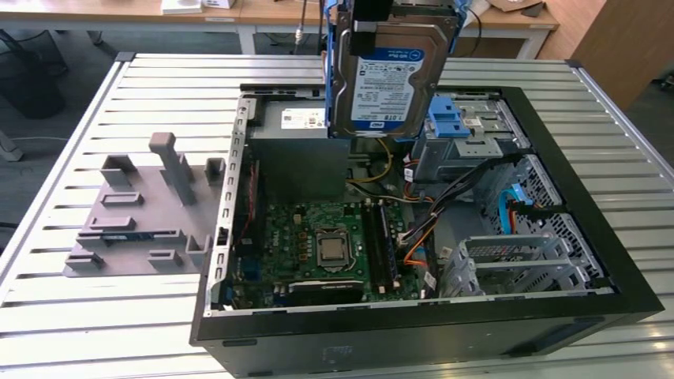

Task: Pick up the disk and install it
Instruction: 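Insert the disk into the insertion slot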

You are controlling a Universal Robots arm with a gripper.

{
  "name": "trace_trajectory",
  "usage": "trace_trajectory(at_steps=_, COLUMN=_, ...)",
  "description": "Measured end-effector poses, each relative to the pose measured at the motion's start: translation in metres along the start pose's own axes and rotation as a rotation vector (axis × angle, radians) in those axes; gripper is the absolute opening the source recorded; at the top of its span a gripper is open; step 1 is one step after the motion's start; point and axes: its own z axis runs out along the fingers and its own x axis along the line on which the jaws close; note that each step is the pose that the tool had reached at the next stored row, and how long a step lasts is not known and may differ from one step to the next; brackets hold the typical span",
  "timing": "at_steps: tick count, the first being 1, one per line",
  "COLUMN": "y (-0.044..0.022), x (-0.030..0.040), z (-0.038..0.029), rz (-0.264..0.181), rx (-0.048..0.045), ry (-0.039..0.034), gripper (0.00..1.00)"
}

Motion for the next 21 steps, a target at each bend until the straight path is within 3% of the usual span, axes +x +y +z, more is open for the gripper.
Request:
trace_trajectory(at_steps=6, y=-0.0003, x=0.0087, z=0.0002, rz=0.000, rx=0.0013, ry=0.0065, gripper=0.36)
trace_trajectory(at_steps=11, y=-0.0002, x=0.0091, z=0.0005, rz=-0.001, rx=0.0221, ry=0.0063, gripper=0.36)
trace_trajectory(at_steps=21, y=-0.0005, x=0.0151, z=0.0032, rz=0.000, rx=0.0180, ry=0.0067, gripper=0.36)
